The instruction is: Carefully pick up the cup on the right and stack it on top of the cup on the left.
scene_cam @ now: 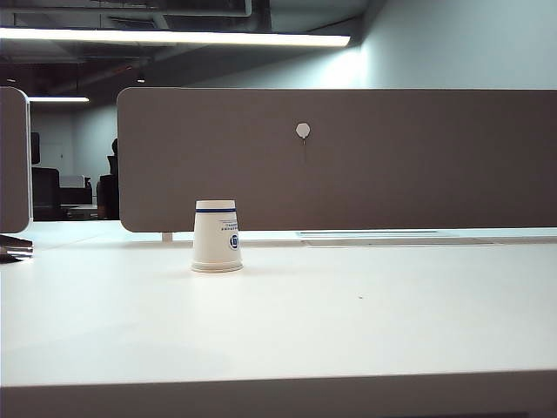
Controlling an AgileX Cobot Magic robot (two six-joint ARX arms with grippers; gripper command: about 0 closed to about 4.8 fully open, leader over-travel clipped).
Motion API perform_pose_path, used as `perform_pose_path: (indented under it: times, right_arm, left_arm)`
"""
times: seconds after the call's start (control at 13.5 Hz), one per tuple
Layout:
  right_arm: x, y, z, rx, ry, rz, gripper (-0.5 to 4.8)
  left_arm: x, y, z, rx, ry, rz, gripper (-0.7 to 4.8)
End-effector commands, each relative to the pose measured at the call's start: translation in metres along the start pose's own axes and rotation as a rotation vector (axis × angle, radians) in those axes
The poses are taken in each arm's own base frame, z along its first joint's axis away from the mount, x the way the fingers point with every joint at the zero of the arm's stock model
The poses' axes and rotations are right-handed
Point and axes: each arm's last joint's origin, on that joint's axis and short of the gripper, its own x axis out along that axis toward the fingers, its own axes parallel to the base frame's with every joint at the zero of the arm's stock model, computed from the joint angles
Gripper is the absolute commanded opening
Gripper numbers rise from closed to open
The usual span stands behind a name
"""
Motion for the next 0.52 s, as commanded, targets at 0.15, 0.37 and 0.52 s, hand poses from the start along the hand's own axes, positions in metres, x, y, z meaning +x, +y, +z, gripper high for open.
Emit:
perform_pose_path:
  times: [0.15,0.37,0.52]
  right_arm:
    - [0.0012,-0.0001,-0.0025,0.001,-0.001,0.003,0.84]
    - [0.0028,0.0003,-0.0071,0.001,0.016,0.028,0.84]
    - [0.0041,0.0005,-0.0109,0.0,0.03,0.045,0.84]
  left_arm:
    - [-0.0001,-0.0003,0.0017,0.009,-0.013,-0.007,-0.06]
    - [-0.0001,-0.0003,0.0017,0.009,-0.013,-0.007,-0.06]
    - [-0.0001,-0.0003,0.0017,0.009,-0.013,-0.007,-0.06]
